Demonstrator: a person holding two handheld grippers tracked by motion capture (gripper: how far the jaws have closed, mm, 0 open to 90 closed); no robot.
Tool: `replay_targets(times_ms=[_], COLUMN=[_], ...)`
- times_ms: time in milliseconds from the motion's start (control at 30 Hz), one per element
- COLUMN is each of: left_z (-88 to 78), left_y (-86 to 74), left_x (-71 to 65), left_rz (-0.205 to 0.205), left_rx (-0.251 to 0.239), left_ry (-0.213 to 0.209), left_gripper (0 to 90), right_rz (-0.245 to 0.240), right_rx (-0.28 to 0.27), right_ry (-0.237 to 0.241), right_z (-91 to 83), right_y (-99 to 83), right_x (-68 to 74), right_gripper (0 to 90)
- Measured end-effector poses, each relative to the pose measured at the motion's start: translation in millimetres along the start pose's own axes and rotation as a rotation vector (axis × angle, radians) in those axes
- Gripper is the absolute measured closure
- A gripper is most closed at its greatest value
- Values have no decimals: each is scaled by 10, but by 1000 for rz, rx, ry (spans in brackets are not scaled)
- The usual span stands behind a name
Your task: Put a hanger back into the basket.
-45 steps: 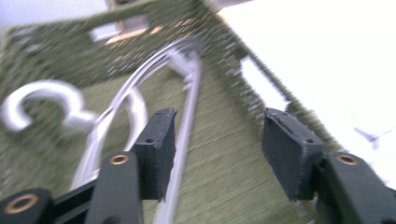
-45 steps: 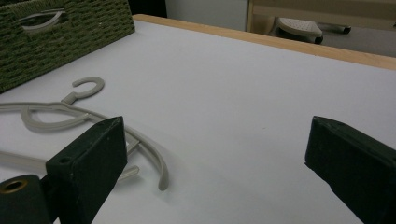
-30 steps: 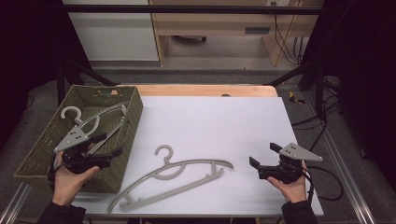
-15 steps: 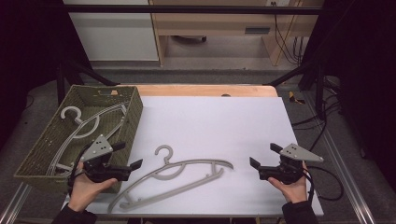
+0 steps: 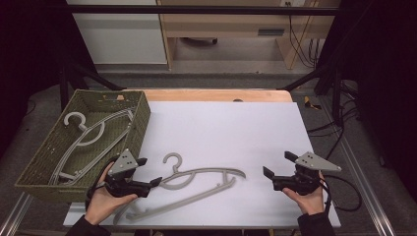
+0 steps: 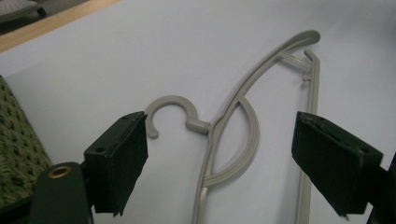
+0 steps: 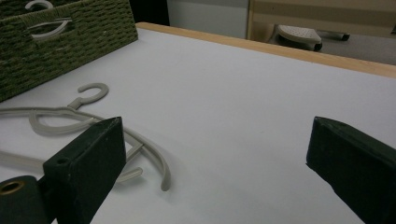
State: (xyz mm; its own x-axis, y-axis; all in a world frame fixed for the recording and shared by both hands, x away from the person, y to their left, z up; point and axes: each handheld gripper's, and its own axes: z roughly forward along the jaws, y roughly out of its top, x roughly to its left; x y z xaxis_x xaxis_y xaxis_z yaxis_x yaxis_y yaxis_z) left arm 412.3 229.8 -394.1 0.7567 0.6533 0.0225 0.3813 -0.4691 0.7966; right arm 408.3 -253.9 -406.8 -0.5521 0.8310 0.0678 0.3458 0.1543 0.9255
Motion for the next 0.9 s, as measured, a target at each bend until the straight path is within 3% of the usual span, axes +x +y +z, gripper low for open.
replay_targets(times_ms=[367,467,633,800,900], left_z=[277,348,440,511,546], left_y=[-163,-218,-309,-377,-398], left_x=[-50,-51,-36,-8,-11], left_rz=[-8,7,-28,-31,-43], left_rx=[171,225,267,314,331], left_ry=[18,45,47,85,85], left_gripper=[276,311,378,471,523], right_rz=[-5,-11,-15,-14,-13], right_rx=[1,11,14,19,20], right_ry=[6,4,7,10,11], right_z=[9,18,34,44,51], right_y=[3,-6,-8,-14,-16], right_x=[17,16,29,33,35], right_gripper=[52,52,52,52,52])
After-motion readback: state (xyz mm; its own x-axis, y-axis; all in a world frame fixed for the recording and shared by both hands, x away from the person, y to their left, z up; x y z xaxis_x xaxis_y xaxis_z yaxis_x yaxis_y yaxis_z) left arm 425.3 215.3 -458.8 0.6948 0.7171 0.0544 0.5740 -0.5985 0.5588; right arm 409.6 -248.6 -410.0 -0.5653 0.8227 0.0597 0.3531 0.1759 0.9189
